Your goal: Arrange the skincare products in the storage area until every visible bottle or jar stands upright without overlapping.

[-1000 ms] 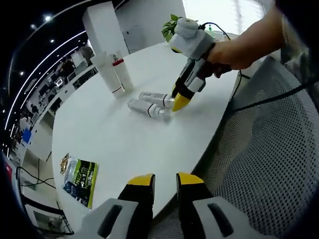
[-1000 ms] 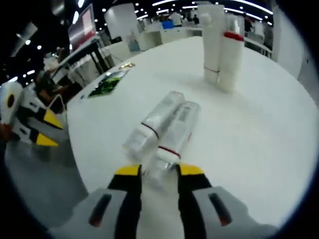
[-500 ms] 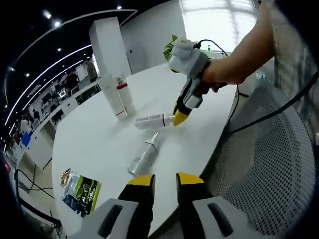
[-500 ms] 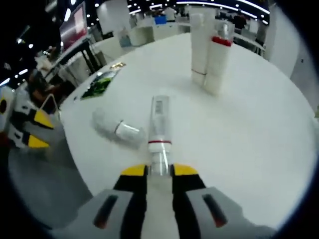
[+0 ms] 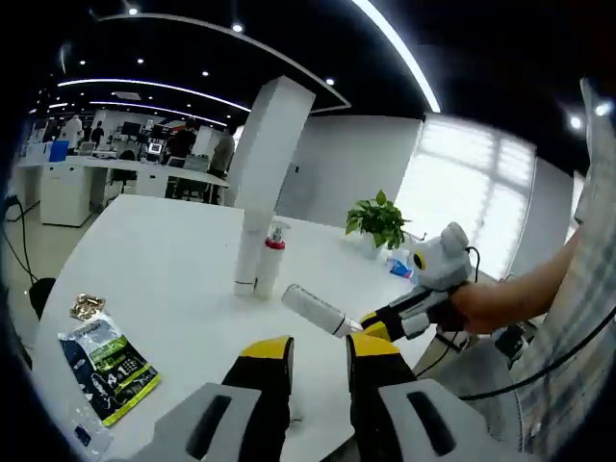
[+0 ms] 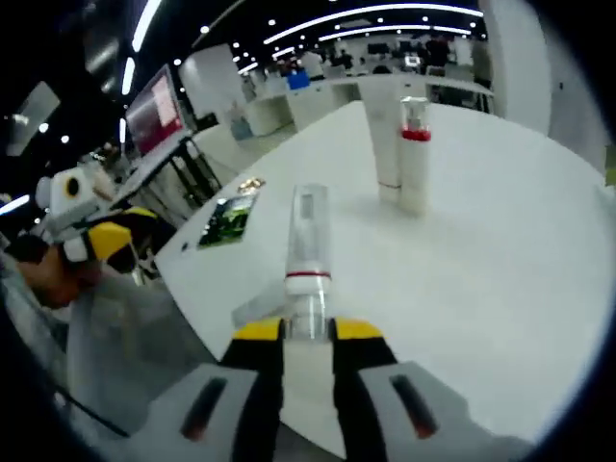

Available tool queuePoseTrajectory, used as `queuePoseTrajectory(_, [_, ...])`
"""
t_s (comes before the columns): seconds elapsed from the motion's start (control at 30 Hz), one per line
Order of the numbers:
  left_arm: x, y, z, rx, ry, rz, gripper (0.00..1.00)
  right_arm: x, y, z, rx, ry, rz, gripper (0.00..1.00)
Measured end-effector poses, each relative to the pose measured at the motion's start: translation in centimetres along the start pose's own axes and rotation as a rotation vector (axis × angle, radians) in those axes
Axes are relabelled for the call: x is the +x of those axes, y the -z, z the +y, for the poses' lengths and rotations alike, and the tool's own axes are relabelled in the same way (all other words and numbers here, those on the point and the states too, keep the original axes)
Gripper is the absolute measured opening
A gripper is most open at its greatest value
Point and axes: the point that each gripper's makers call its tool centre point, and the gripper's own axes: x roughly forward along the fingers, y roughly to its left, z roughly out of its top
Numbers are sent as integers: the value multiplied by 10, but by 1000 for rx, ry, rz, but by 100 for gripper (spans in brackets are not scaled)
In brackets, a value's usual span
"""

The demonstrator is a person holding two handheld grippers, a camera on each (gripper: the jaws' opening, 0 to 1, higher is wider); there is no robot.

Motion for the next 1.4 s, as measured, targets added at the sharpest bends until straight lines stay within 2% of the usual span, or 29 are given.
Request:
queuePoseTrajectory(0.03, [0,-3,-1,-50,18,-31,23,-1,-3,4,-9,-12,-11,16])
queuePoseTrajectory(0.07, [-1,-4,3,-113,22,-39,25,-3,-8,10,-37,-26,-25,16])
queuePoseTrajectory(0.2, [-4,0,12,-182,2,-36,46,-8,-21,40,-109,-114,-54,16])
queuePoseTrajectory(0.27, [-5,5,18,-169,-17,-16,56,-8,-23,55,-114,-168,-57,16])
queuePoseTrajectory(0.3, [-4,3,19,-153,-19,-27,63,-9,-24,63,-126,-189,-53,16])
queuePoseTrajectory(0.37, [-3,0,14,-160,9,-46,71,-9,-21,72,-181,-214,-25,16])
queuePoseTrajectory(0.4, [-2,-1,8,-170,38,-53,74,-9,-19,76,-239,-223,-7,16])
queuePoseTrajectory(0.47, [0,0,0,-186,79,-46,76,-10,-21,76,-358,-192,0,16])
queuePoseTrajectory(0.53, [2,6,-11,-231,130,-14,76,-13,-21,74,-515,-143,33,16])
queuePoseTrajectory(0.63, [3,6,-12,-245,133,-12,75,-18,-22,75,-693,-110,63,16])
queuePoseTrajectory(0.67, [3,7,-10,-280,136,-11,74,-19,-21,75,-741,-102,70,16])
queuePoseTrajectory(0.73, [4,8,-6,-319,139,-10,70,-21,-19,79,-828,-104,91,16])
queuePoseTrajectory(0.83, [3,12,-4,-343,147,11,61,-25,-20,84,-916,-101,84,16])
queuePoseTrajectory(0.97, [5,17,-18,-436,228,36,56,-27,-18,86,-1061,-85,94,16])
queuePoseTrajectory(1.07, [5,23,-26,-524,283,73,50,-30,-20,91,-1085,-103,62,16])
queuePoseTrajectory(1.2, [3,29,-35,-492,331,118,26,-35,-26,95,-1098,-124,29,16])
queuePoseTrajectory(1.33, [5,28,-39,-532,349,111,25,-36,-22,99,-1075,-171,33,16])
queuePoseTrajectory(1.4, [4,29,-40,-555,356,122,26,-35,-18,101,-1026,-202,44,16])
